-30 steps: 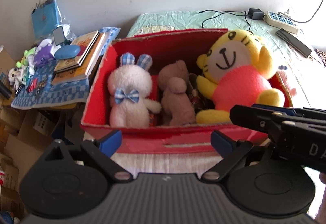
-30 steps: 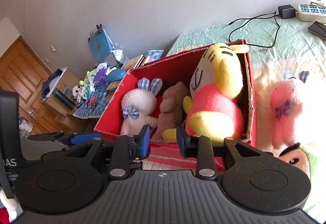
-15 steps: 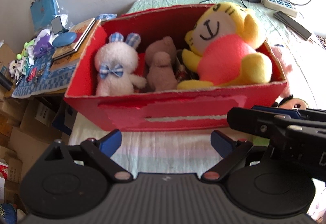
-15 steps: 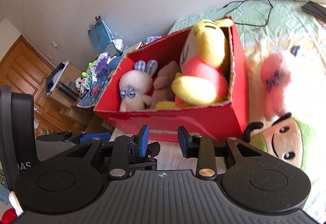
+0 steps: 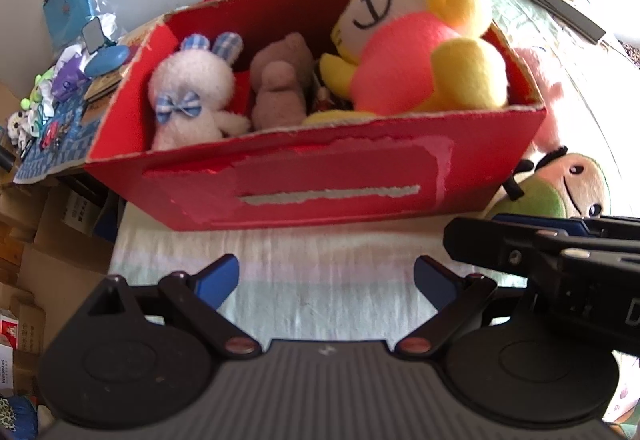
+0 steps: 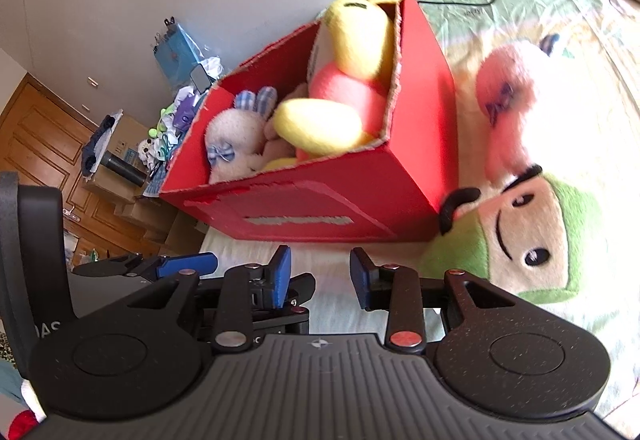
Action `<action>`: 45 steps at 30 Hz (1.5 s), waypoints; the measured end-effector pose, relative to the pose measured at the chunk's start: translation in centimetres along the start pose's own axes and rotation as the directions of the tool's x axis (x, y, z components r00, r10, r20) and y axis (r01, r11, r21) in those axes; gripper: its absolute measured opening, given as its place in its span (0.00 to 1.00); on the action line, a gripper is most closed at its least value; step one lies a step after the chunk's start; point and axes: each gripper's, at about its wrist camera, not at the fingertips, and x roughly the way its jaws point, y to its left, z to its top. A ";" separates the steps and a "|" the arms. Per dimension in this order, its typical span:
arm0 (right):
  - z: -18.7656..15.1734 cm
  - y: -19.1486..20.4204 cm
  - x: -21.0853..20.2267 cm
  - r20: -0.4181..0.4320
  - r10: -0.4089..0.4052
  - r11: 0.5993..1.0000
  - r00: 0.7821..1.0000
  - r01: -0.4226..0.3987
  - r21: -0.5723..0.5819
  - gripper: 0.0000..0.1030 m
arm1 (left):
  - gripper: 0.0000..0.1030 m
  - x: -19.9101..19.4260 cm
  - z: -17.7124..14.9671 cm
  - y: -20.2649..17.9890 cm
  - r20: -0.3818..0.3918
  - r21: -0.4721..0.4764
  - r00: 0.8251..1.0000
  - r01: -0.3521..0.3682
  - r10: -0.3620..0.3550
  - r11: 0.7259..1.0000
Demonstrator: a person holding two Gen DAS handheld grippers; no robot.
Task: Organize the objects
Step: 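Withdraw the right tool from the box toward the green plush toy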
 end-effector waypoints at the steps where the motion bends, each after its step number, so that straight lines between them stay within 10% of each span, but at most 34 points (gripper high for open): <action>1: -0.1 -0.2 0.0 -0.006 0.002 1.000 1.000 -0.002 0.003 0.35 | 0.92 0.1 -0.1 -0.2 -0.003 0.002 1.000 0.001 -0.001 1.000; 45: -3.1 -13.2 -5.5 -0.033 -0.040 0.938 0.999 0.049 0.343 0.37 | 0.89 2.5 -0.6 -6.1 -0.006 0.143 0.978 0.209 -0.211 0.967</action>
